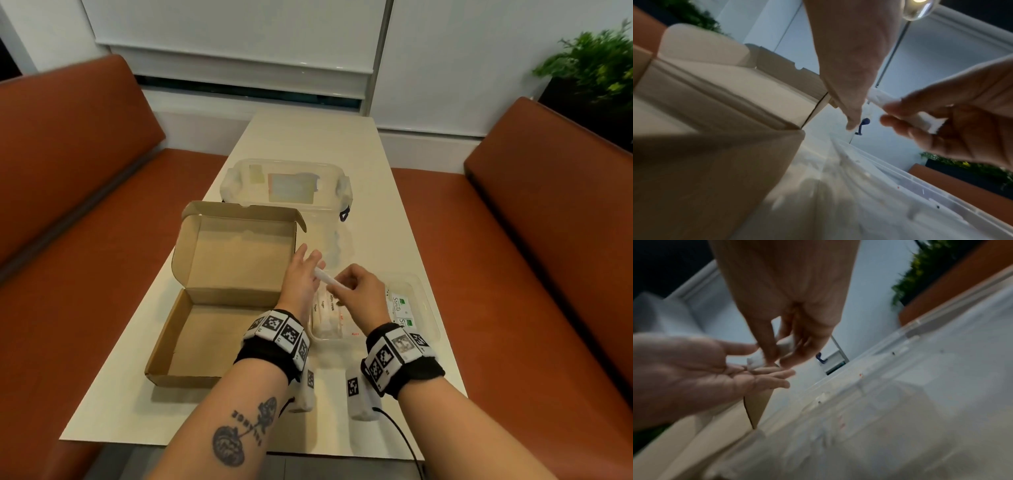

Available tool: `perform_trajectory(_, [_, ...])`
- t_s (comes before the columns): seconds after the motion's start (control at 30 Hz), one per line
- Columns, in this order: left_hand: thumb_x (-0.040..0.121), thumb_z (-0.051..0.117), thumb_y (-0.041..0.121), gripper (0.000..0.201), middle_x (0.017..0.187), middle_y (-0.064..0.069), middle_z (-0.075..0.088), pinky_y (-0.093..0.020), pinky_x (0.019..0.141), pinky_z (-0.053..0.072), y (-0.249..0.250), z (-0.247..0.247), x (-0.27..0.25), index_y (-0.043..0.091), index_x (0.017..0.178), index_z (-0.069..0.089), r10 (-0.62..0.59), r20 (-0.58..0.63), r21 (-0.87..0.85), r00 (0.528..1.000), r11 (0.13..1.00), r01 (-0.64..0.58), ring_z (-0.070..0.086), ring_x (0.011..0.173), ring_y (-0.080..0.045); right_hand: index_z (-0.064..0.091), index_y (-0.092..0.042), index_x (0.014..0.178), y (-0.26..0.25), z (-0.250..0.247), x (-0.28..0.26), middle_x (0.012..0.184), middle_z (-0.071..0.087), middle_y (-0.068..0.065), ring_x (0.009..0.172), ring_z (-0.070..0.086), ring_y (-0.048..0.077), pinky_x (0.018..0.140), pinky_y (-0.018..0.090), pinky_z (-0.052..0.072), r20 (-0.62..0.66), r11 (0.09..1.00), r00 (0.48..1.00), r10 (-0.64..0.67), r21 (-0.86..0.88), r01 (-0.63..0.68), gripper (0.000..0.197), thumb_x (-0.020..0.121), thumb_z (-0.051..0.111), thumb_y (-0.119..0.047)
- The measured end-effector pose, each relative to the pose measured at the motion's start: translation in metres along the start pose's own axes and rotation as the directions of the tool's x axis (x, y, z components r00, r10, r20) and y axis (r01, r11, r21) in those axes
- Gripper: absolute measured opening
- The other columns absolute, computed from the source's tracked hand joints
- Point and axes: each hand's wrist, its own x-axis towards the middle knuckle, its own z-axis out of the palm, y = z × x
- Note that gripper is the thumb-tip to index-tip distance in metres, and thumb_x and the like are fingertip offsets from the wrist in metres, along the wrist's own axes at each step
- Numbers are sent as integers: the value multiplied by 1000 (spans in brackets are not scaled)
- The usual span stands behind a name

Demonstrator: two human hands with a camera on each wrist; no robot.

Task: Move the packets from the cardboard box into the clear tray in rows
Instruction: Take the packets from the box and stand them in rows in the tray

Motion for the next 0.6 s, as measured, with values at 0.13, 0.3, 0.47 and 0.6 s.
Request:
perform_trajectory(0.13, [99,50,22,67,131,-17,52,-29,84,53,-5,5,-4,18,152,10,-87,8,58,996,995,87,64,97,-23,54,-10,76,5,-5,2,74,51,-5,67,43,9,58,19,31,9,899,962,-274,-352,260,11,82,63,-8])
perform_trajectory(0.3, [104,28,8,45,138,-26,47,-35,87,51,-1,7,-6,16,148,21,-96,32,-141,995,985,99,52,123,-34,57,-22,76,6,-11,-2,77,62,-8,62,55,6,59,14,45,0,990,991,-131,-58,130,17,78,74,-21])
perform_trajectory(0.47, [104,28,9,42,137,-24,50,-37,94,46,-1,6,-7,15,146,25,-32,59,-45,998,998,35,55,114,-29,63,-9,79,6,-15,-3,68,66,5,57,60,12,58,18,49,14,996,1000,5,86,-6,6,82,68,-9])
perform_trajectory(0.6, [104,30,11,46,150,-13,35,-38,110,31,-3,6,-6,11,149,22,-25,59,129,998,991,17,36,136,-28,63,-11,69,10,-15,1,71,69,7,65,62,14,68,26,51,-81,994,991,111,28,-109,11,76,72,-11])
